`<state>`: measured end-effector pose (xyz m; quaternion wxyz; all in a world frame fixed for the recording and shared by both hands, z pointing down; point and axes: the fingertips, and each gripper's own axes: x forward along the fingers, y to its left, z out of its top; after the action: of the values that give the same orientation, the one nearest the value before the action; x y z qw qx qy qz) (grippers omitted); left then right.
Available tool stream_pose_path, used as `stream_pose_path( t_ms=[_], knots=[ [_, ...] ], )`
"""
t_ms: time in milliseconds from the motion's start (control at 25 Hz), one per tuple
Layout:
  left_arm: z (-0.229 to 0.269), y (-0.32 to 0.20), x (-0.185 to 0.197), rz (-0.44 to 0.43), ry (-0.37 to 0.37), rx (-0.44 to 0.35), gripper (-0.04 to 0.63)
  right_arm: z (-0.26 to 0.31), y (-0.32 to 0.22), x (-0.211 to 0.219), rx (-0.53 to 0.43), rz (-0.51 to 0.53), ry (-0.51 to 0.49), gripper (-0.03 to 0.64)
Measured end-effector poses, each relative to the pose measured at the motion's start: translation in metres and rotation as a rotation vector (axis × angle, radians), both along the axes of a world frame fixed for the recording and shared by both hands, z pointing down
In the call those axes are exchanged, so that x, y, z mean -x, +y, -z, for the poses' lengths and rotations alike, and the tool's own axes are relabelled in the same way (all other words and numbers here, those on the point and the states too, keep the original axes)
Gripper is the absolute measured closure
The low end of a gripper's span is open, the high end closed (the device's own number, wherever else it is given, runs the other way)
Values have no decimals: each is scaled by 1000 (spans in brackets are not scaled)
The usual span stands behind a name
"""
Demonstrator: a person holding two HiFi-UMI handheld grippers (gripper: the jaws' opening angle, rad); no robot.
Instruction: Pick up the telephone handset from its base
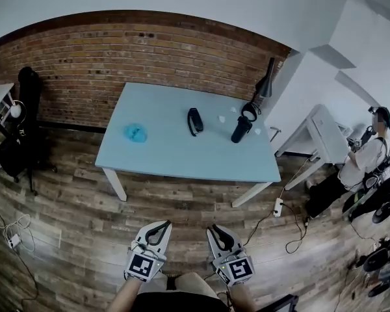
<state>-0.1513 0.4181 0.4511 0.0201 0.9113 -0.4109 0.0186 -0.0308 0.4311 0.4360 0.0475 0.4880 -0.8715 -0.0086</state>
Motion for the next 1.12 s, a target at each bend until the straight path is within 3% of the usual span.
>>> stream_pose_path(
  t_ms=[120,400,640,840,1120],
  knots=[
    [-8,-11,8,-5,5,15,598,-6,-10,5,7,-11,-1,554],
    [-22,-55,-18,6,-15,13,597,-16,-68,-18,2,8,-16,554],
    [-26,-98,-54,14,-81,60,597,-16,-127,-59,-7,36,-36,554],
    [-23,-135,-75,56,-108,45,597,-31,-169,-93,30,41,-72,554],
    [-38,-178,-70,50,-132,67,597,-41,-220,-89,56,37,-59,554]
  ],
)
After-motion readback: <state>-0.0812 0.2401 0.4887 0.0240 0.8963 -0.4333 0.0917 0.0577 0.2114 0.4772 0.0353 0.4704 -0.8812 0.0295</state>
